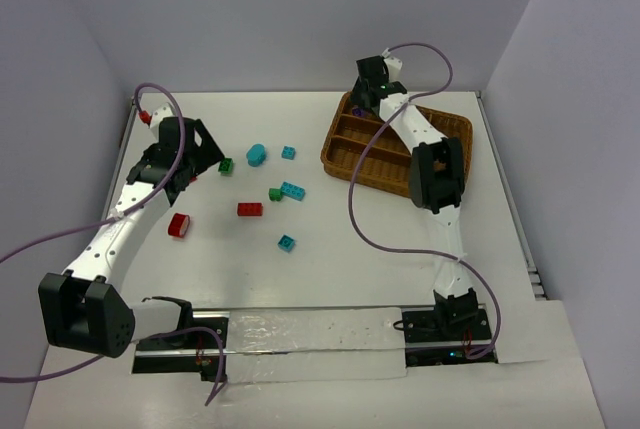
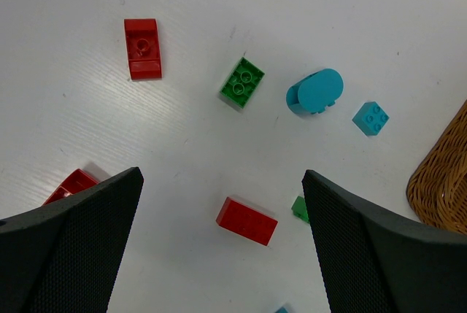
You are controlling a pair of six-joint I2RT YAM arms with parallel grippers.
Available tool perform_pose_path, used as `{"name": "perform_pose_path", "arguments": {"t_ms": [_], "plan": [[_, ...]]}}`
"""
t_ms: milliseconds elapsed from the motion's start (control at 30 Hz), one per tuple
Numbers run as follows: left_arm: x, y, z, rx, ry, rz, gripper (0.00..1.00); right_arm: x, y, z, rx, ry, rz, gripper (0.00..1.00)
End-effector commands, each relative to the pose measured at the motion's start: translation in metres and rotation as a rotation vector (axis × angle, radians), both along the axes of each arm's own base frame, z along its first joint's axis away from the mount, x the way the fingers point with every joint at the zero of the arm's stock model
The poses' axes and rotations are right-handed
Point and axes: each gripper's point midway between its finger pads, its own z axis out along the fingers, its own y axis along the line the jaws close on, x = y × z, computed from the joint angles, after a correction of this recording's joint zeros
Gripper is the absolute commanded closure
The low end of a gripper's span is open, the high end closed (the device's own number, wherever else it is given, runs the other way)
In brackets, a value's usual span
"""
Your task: Sort the legos into containers by color
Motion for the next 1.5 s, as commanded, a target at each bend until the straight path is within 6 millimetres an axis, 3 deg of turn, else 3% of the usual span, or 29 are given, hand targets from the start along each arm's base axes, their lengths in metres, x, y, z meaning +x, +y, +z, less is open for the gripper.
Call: {"name": "perform_pose_path", "arguments": {"t_ms": [0, 133, 233, 333, 367, 400, 433, 467, 600, 767, 800, 967, 1133, 1467], "plan": [[0.009, -0.002, 0.017, -0.007, -0.051, -0.009, 0.01, 0.0, -0.002, 0.059, 0.011, -0.101, 0.004, 0.25], [0.008, -0.001, 0.018, -0.004, -0.052, -0.002, 0.01, -0.038, 0.02, 0.099, -0.011, -0.153, 0.11, 0.26], [0.008, 0.0, 0.02, -0.001, -0.057, 0.004, 0.01, -0.075, 0.055, 0.117, -0.014, -0.193, 0.253, 0.25], [0.007, 0.001, 0.022, -0.001, -0.061, 0.007, 0.01, -0.125, 0.089, 0.106, -0.022, -0.168, 0.397, 0.24], [0.007, 0.001, 0.022, -0.001, -0.061, 0.007, 0.01, -0.133, 0.104, 0.105, -0.017, -0.167, 0.432, 0.24], [0.006, 0.002, 0.022, 0.0, -0.063, 0.008, 0.01, -0.148, 0.113, 0.09, -0.022, -0.136, 0.464, 0.23], [0.006, 0.002, 0.023, 0.001, -0.066, 0.011, 0.01, -0.177, 0.143, 0.084, -0.01, -0.126, 0.531, 0.21], [0.006, 0.002, 0.023, 0.002, -0.067, 0.012, 0.01, -0.186, 0.148, 0.076, -0.004, -0.108, 0.54, 0.2], [0.004, 0.006, 0.025, 0.011, -0.069, 0.024, 0.01, -0.236, 0.204, 0.053, -0.044, -0.079, 0.691, 0.14], [0.001, 0.006, 0.027, 0.01, -0.07, 0.023, 0.01, -0.246, 0.228, 0.017, -0.171, -0.001, 0.802, 0.13], [0.0, 0.007, 0.029, 0.011, -0.077, 0.025, 0.01, -0.245, 0.228, 0.007, -0.209, 0.019, 0.828, 0.13], [0.0, 0.007, 0.028, 0.01, -0.076, 0.026, 0.01, -0.236, 0.228, -0.008, -0.283, 0.056, 0.884, 0.12], [0.0, 0.008, 0.026, 0.015, -0.07, 0.03, 0.01, -0.227, 0.225, -0.042, -0.353, 0.148, 0.933, 0.1], [0.003, 0.009, 0.028, 0.025, -0.072, 0.03, 0.01, -0.215, 0.224, -0.056, -0.27, 0.182, 0.97, 0.27]]}}
